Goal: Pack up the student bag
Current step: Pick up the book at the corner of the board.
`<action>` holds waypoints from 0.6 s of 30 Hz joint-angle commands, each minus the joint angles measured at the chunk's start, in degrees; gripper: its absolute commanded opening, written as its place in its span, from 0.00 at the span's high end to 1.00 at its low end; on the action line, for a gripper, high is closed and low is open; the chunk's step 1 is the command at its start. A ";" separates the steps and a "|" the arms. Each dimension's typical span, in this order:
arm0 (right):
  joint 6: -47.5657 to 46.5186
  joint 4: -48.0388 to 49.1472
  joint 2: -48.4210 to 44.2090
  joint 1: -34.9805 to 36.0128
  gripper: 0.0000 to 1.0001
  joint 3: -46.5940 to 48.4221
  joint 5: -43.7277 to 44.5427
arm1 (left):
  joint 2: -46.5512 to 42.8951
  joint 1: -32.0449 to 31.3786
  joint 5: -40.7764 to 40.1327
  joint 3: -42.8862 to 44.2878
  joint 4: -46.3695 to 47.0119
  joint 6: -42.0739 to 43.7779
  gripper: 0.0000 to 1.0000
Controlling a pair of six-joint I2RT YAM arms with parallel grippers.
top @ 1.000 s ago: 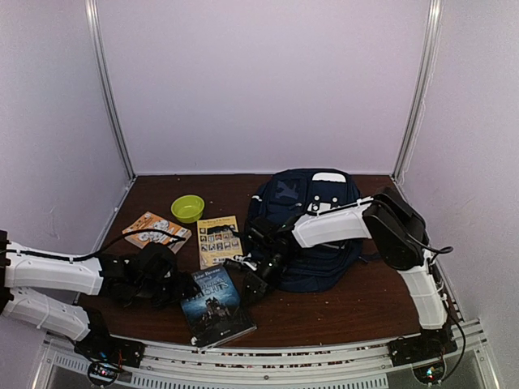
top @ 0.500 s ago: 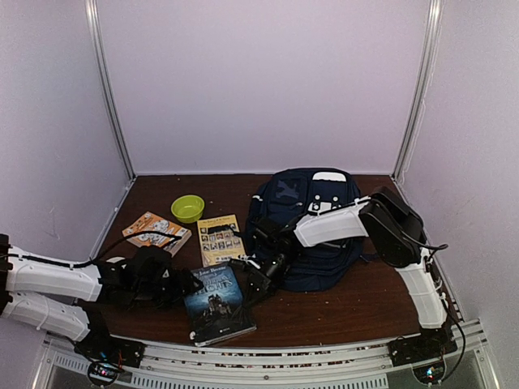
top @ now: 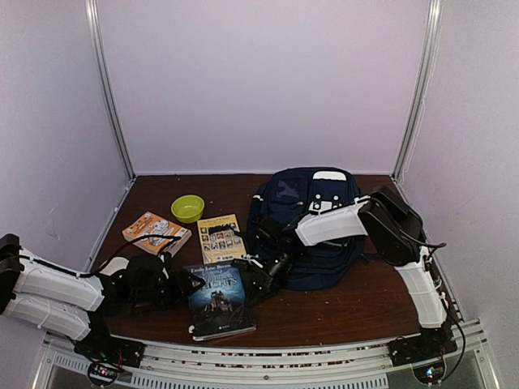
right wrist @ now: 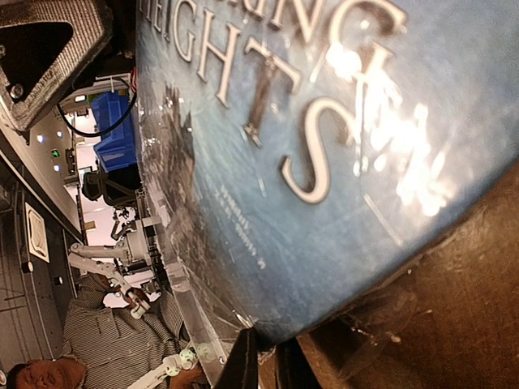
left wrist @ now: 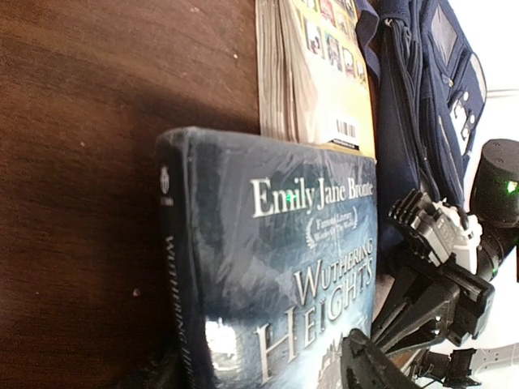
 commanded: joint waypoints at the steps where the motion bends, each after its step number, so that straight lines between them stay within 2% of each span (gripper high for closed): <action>1: 0.17 0.58 9.13 -1.46 0.93 -3.95 24.03 | -1.26 -1.46 10.50 1.88 5.89 4.59 0.41; 6: 0.00 1.21 8.45 -1.45 0.93 -4.51 23.78 | -7.77 -1.17 8.06 0.59 3.71 6.14 0.58; 11: -1.17 1.77 5.20 -1.46 0.92 -5.47 22.39 | -16.18 -1.03 4.84 -0.64 -3.07 5.85 0.74; 13: -1.76 1.66 2.04 -1.43 0.90 -5.21 21.45 | -20.34 -1.00 2.66 0.27 -7.10 7.44 0.84; 16: -2.98 -0.14 -4.34 -1.47 0.82 -3.61 20.73 | -26.10 -0.65 -0.39 2.87 -14.01 11.14 0.96; 18: -4.50 -2.21 -9.79 -1.64 0.68 -2.77 21.02 | -28.67 -0.26 -1.16 5.08 -17.57 13.68 1.00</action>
